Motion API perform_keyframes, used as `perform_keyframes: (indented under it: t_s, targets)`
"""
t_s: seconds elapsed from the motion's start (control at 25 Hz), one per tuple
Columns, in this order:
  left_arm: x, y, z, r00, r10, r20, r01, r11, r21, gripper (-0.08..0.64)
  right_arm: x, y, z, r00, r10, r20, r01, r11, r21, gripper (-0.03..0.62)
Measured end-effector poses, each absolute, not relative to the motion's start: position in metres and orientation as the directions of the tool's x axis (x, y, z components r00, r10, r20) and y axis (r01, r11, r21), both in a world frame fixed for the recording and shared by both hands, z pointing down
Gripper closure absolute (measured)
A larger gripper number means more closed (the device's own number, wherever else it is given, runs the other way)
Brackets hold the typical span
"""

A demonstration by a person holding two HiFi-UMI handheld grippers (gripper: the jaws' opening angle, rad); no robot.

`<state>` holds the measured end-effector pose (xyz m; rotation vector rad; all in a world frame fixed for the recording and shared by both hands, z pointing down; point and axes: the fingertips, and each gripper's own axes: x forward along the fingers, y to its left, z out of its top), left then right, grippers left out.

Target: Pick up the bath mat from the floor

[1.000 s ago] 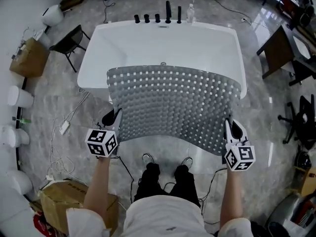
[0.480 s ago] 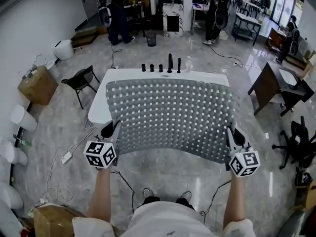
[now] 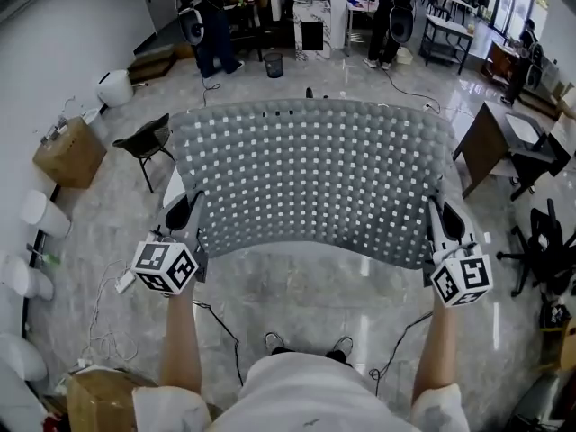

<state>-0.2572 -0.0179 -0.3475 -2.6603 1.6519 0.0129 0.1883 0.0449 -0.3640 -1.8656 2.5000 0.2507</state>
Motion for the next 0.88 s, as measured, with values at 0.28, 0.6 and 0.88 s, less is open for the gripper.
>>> perform_keyframes:
  t_s: [0.28,0.6,0.88]
  targets:
    - [-0.239,-0.011,-0.360,0.449,-0.892,-0.053,-0.893,-0.448,-0.031,0.497,0.200,0.050,-0.372,-0.271,-0.953,-0.134,-0.960,0.257,0.115,0.549]
    - [-0.242,0.015,-0.379,0.424,-0.901,-0.091,-0.905,-0.423,-0.035,0.497,0.211,0.071,-0.385,-0.255,-0.953,-0.164,-0.964,0.238,0.119,0.549]
    - [-0.239,0.023,-0.391,0.417,-0.903,-0.104,-0.909,-0.415,-0.043,0.497,0.213,0.076,-0.393,-0.257,-0.948,-0.187,-0.964,0.238,0.117,0.549]
